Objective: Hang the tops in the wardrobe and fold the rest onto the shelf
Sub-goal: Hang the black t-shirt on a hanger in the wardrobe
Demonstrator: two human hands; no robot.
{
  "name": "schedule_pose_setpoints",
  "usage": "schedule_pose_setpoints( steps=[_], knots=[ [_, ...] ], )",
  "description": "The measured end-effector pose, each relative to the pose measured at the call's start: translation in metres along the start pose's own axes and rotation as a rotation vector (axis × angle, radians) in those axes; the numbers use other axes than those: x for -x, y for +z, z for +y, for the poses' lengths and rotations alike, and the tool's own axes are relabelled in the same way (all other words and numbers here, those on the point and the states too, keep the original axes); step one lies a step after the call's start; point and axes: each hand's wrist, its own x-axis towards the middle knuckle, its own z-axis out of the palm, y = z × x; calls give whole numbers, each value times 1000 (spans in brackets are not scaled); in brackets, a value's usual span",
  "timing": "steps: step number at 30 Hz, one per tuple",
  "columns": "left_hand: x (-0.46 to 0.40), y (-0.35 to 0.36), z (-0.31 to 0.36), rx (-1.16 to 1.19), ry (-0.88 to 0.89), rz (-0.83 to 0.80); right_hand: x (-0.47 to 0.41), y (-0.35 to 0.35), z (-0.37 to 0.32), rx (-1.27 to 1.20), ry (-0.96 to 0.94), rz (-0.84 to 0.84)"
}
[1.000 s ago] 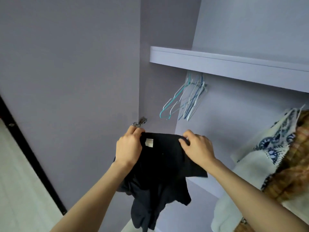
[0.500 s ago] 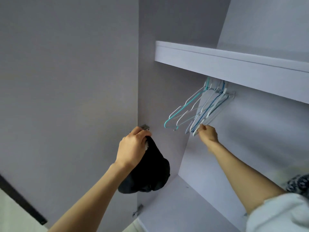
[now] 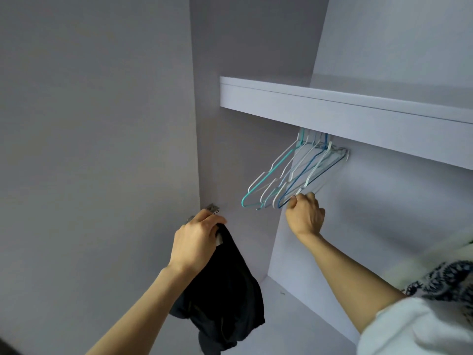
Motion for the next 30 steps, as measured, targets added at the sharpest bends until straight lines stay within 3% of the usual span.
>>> schedule_pose_setpoints(
  steps=[4, 8, 11, 15, 19, 30],
  knots=[
    [3, -3, -5, -13, 2, -32, 5, -7, 1, 59, -30, 129],
    [9, -7, -8, -6, 4, -67, 3, -22, -2, -144, 150, 209],
    [12, -11, -10, 2, 18, -80, 9, -34, 1, -158, 146, 255],
    [13, -15, -11, 1, 33, -84, 6, -49, 5, -184, 71, 100],
    [14, -16, -7, 34, 46, -91, 2, -66, 7, -426, 128, -105],
    [25, -15, -1, 69, 39, -111, 7, -84, 17, -552, 176, 26]
  ],
)
